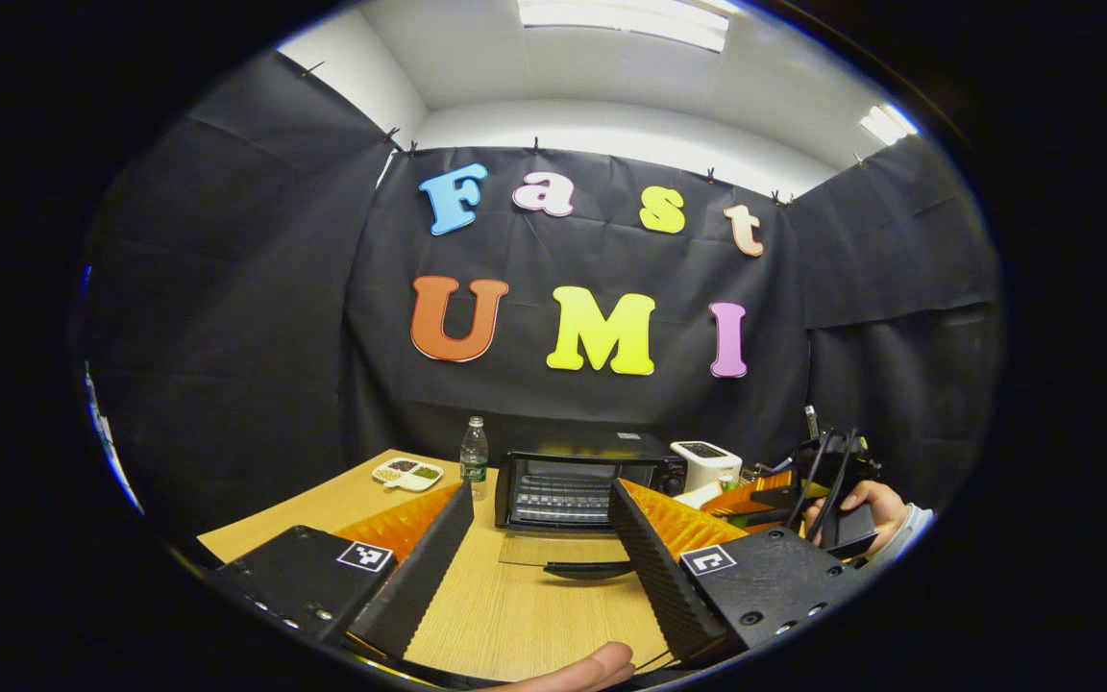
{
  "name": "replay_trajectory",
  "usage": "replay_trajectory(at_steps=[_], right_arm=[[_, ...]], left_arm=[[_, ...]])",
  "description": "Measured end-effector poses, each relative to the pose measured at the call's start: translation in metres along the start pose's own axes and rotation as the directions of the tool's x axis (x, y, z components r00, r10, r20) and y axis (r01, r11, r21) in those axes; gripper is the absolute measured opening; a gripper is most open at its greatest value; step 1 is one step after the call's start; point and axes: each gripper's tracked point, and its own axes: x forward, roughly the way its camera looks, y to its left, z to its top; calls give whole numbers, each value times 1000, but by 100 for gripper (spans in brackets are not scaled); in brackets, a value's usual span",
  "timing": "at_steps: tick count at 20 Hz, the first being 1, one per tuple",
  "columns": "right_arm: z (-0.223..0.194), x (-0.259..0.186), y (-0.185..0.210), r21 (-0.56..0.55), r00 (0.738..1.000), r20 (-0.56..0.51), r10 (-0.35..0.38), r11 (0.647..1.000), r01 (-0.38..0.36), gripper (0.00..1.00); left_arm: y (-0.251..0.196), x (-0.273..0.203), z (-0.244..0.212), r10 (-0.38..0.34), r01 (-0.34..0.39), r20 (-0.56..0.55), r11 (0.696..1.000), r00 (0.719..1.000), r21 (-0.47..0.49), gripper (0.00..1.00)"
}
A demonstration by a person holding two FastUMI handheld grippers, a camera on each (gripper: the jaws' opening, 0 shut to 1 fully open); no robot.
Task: Open the electric oven with the left hand, put the food in, and close the electric oven.
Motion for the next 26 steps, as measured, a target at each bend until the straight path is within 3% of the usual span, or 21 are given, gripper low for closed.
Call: replay_trajectory(at_steps=[1,6,12,15,17,18,19,20,22,23,24,26], right_arm=[[4,14,3,34,999,44,4,999,-6,39],[27,96,15,87,964,265,26,995,-51,39],[48,214,25,75,930,369,-3,997,-27,39],[66,253,26,55,893,449,-21,998,-4,39],[76,267,22,34,869,493,-42,999,29,39],[80,271,16,28,857,512,-61,998,54,30],[83,274,14,26,848,525,-70,997,66,30],[84,277,13,23,846,528,-73,997,72,40],[84,281,10,27,844,531,-79,997,77,41],[84,283,9,30,845,528,-84,996,80,34],[82,283,9,29,845,526,-90,996,87,44],[82,285,4,1,844,523,-118,990,138,48]], left_arm=[[-1,1,-3,-7,7,-7,1000,1000,1,93],[-6,14,-14,-40,39,-37,999,999,-22,93],[-5,33,-41,-56,57,-104,998,993,7,93],[-3,40,-44,-57,57,-109,998,992,-5,93],[-2,43,-46,-61,58,-112,998,992,-35,93],[-2,47,-48,-70,65,-111,997,991,-49,93],[-2,48,-50,-75,68,-114,996,991,-61,93],[1,50,-53,-76,68,-120,995,990,-68,93],[8,52,-59,-67,57,-137,995,988,-81,93],[6,52,-63,-81,67,-146,993,986,-98,93],[4,53,-66,-95,76,-157,990,983,-119,93],[5,54,-70,-101,77,-170,987,980,-142,93]])
